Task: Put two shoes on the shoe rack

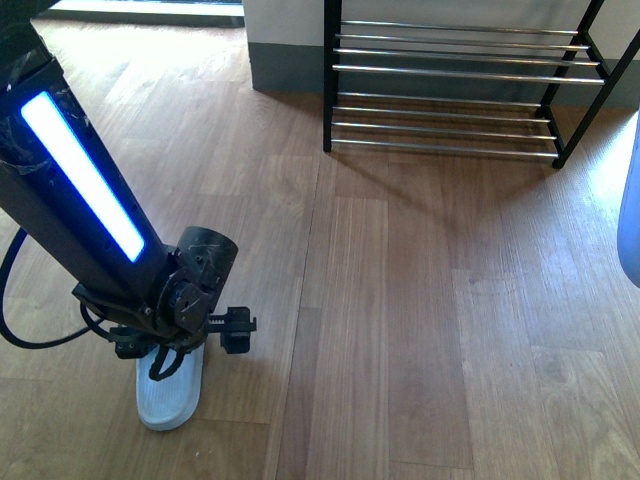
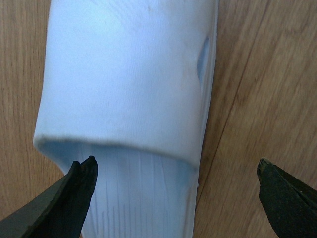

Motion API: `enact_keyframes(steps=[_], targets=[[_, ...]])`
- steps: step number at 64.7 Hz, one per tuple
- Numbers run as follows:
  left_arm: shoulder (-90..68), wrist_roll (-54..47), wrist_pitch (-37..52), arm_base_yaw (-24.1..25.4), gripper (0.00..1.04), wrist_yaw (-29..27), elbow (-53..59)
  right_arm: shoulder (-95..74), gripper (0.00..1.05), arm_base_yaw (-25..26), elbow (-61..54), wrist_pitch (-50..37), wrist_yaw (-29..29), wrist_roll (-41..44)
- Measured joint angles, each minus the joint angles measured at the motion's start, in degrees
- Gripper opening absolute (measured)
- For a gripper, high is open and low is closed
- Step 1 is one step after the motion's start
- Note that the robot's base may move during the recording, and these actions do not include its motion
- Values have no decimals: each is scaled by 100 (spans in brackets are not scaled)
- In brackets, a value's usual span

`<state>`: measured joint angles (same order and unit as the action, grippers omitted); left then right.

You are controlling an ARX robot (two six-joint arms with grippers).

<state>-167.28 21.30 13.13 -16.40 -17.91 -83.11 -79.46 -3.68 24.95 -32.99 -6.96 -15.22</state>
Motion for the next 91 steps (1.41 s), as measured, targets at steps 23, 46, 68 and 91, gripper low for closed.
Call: enact_keyframes(steps=[23,46,68,91], targets=[[-323,175,245,35,43,116,-437,0,1,0,0,0,-2,0],[-251,264,444,57,2,317,-289,0,1,0,0,0,-2,0],[1300,269,1021,13,2,420,1027,0,1,0,0,0,0,0],[5217,-522,1510,-317,2,219,3742,0,1,0,0,0,-2,0]])
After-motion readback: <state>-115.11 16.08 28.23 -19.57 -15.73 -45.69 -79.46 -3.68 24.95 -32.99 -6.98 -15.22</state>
